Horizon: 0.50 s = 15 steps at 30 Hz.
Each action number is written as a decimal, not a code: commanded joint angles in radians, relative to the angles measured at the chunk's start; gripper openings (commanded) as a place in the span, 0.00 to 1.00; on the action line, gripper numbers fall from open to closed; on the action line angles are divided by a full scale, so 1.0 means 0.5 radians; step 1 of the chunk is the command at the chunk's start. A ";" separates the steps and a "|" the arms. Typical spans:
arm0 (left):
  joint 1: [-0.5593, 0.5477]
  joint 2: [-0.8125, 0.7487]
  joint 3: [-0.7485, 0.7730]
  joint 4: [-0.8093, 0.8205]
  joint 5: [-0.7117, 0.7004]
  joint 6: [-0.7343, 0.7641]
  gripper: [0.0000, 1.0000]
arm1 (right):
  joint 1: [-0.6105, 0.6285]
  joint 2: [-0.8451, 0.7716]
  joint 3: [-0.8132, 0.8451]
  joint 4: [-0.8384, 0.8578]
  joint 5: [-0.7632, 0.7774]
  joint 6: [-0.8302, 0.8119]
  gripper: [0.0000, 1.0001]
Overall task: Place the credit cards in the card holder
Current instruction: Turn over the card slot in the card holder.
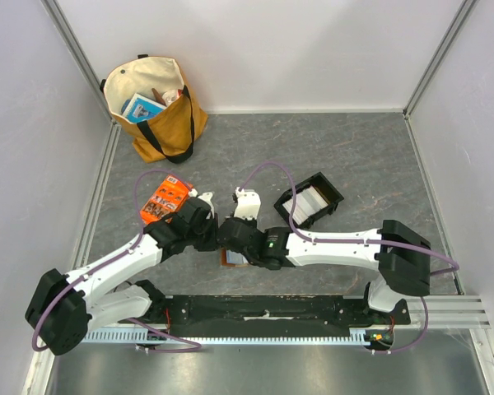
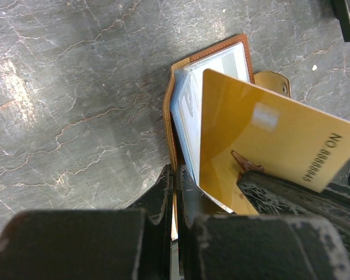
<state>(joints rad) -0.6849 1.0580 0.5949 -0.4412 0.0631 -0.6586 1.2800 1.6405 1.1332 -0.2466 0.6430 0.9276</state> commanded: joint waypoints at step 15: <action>-0.005 -0.024 0.031 0.020 0.015 -0.063 0.02 | 0.008 0.066 -0.054 0.048 0.018 0.050 0.00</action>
<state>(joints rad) -0.6849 1.0561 0.5949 -0.4412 0.0628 -0.6655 1.2800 1.6699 1.1126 -0.2409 0.6258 0.9356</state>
